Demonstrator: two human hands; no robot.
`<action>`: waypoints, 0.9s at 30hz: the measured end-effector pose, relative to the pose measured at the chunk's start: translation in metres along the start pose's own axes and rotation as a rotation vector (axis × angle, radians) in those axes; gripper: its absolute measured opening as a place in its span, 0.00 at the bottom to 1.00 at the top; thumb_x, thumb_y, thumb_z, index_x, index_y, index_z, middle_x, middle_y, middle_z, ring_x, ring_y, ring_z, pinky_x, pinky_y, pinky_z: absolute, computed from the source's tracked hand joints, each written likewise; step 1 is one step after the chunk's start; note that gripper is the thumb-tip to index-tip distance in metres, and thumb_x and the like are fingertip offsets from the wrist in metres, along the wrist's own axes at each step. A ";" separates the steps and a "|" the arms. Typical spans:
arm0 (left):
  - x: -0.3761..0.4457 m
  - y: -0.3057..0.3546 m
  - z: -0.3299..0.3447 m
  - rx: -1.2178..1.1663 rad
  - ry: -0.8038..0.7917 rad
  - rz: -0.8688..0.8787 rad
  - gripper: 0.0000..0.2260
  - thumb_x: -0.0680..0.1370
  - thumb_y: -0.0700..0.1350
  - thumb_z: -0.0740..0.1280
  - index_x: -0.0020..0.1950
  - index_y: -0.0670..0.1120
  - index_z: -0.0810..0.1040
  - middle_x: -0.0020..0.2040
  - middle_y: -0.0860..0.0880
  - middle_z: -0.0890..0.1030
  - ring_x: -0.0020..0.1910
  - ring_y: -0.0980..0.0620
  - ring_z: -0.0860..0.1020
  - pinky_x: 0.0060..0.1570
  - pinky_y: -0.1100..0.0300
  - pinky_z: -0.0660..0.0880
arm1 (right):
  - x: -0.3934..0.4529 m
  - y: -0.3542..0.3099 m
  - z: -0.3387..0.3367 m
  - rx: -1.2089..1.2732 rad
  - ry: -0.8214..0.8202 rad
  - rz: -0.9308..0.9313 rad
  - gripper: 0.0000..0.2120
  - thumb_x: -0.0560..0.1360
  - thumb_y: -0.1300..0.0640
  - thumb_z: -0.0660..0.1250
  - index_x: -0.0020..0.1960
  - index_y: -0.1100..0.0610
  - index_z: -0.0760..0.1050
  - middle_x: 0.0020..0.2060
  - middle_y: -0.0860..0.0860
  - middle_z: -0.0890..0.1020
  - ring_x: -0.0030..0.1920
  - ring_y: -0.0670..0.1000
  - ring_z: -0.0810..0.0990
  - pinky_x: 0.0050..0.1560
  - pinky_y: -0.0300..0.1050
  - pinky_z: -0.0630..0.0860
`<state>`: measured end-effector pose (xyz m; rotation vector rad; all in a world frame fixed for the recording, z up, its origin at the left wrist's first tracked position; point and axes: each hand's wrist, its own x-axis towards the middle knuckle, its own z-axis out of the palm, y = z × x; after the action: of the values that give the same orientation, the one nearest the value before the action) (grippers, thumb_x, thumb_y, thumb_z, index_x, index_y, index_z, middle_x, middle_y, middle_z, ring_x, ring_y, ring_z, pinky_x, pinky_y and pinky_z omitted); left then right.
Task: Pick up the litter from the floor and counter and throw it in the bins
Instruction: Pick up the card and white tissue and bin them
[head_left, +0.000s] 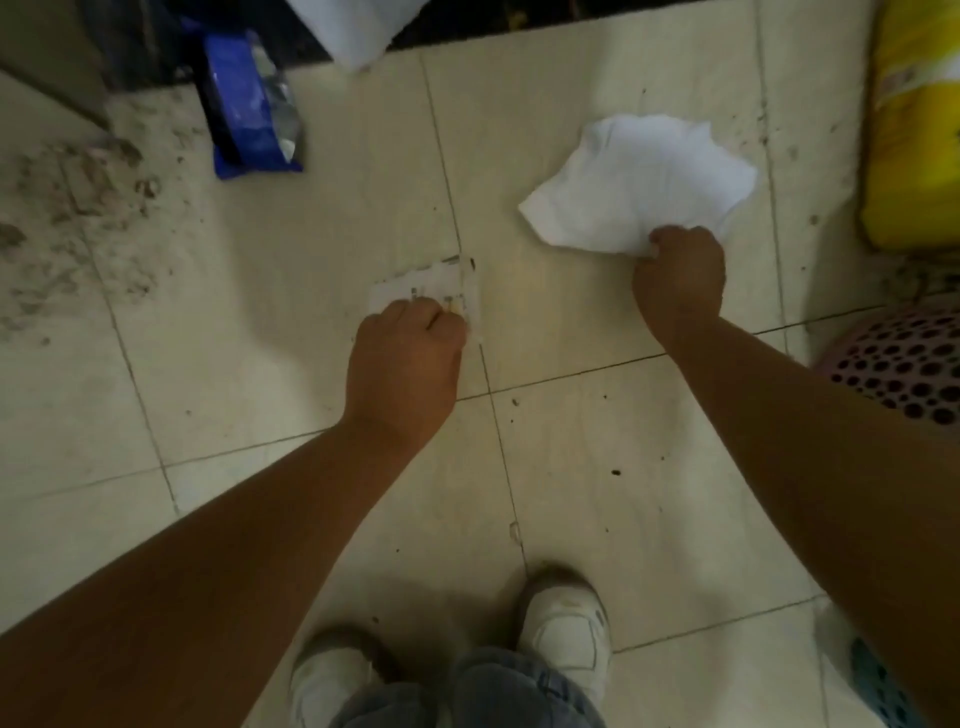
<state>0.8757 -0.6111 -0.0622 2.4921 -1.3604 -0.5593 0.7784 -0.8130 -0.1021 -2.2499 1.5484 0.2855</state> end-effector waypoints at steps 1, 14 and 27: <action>-0.001 0.003 -0.001 0.009 -0.003 0.005 0.06 0.62 0.28 0.74 0.35 0.35 0.81 0.30 0.36 0.80 0.27 0.40 0.79 0.29 0.53 0.77 | 0.000 0.004 -0.002 0.007 -0.001 -0.028 0.17 0.74 0.67 0.56 0.62 0.63 0.71 0.60 0.64 0.74 0.58 0.62 0.73 0.57 0.46 0.69; -0.053 0.149 -0.116 0.012 -0.121 0.152 0.03 0.69 0.30 0.71 0.36 0.34 0.80 0.31 0.35 0.79 0.30 0.39 0.78 0.31 0.53 0.77 | -0.214 0.072 -0.133 0.504 -0.092 0.182 0.09 0.74 0.67 0.60 0.51 0.67 0.77 0.46 0.66 0.83 0.46 0.63 0.81 0.52 0.50 0.76; -0.121 0.448 -0.183 -0.090 -0.373 0.786 0.04 0.70 0.35 0.68 0.37 0.35 0.81 0.34 0.36 0.81 0.32 0.38 0.80 0.30 0.52 0.77 | -0.399 0.271 -0.355 0.716 0.395 0.734 0.07 0.74 0.60 0.64 0.48 0.62 0.79 0.34 0.53 0.78 0.33 0.47 0.75 0.32 0.22 0.67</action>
<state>0.5616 -0.7423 0.3017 1.6099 -2.2036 -0.8721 0.3606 -0.7111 0.3150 -1.1790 2.1837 -0.4860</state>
